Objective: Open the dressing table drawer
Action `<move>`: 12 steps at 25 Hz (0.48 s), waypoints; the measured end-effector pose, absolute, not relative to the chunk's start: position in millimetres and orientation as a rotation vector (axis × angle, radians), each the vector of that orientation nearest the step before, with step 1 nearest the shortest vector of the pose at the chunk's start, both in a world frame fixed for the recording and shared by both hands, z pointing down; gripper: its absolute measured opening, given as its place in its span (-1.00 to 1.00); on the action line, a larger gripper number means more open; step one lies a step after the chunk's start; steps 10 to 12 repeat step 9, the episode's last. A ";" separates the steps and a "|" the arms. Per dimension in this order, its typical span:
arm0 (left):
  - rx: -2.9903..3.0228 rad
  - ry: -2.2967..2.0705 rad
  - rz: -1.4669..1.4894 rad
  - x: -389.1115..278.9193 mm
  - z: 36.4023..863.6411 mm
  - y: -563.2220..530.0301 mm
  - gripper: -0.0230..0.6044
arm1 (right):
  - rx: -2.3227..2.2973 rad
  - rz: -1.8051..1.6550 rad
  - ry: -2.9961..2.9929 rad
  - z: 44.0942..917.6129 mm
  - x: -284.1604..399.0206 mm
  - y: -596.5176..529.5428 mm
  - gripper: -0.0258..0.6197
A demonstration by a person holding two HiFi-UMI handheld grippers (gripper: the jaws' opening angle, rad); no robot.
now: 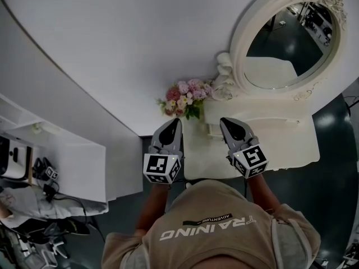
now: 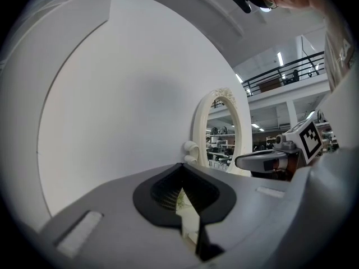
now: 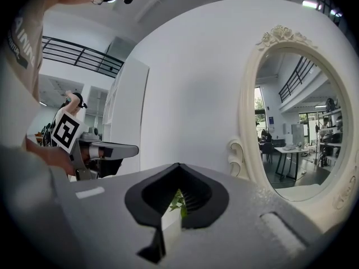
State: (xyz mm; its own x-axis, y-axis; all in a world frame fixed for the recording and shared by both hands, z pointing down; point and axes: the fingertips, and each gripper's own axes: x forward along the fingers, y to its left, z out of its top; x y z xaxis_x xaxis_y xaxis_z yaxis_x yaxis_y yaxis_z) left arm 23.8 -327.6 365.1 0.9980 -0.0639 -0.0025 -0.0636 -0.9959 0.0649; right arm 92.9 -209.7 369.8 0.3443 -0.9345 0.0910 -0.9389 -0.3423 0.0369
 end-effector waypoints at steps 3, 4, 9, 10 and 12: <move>3.072 -0.089 0.004 22.6 368.9 -324.8 -0.87 | 2.508 0.090 -1.751 373.2 89.6 -204.9 -0.92; 3.070 -0.087 0.008 22.2 370.2 -324.4 -0.87 | 2.506 0.087 -1.745 372.8 88.7 -203.4 -0.92; 3.056 -0.102 0.018 22.5 375.3 -331.2 -0.87 | 2.496 0.082 -1.746 373.5 89.2 -206.7 -0.92; 3.056 -0.102 0.018 22.5 375.3 -331.2 -0.87 | 2.496 0.082 -1.746 373.5 89.2 -206.7 -0.92; 3.056 -0.102 0.018 22.5 375.3 -331.2 -0.87 | 2.496 0.082 -1.746 373.5 89.2 -206.7 -0.92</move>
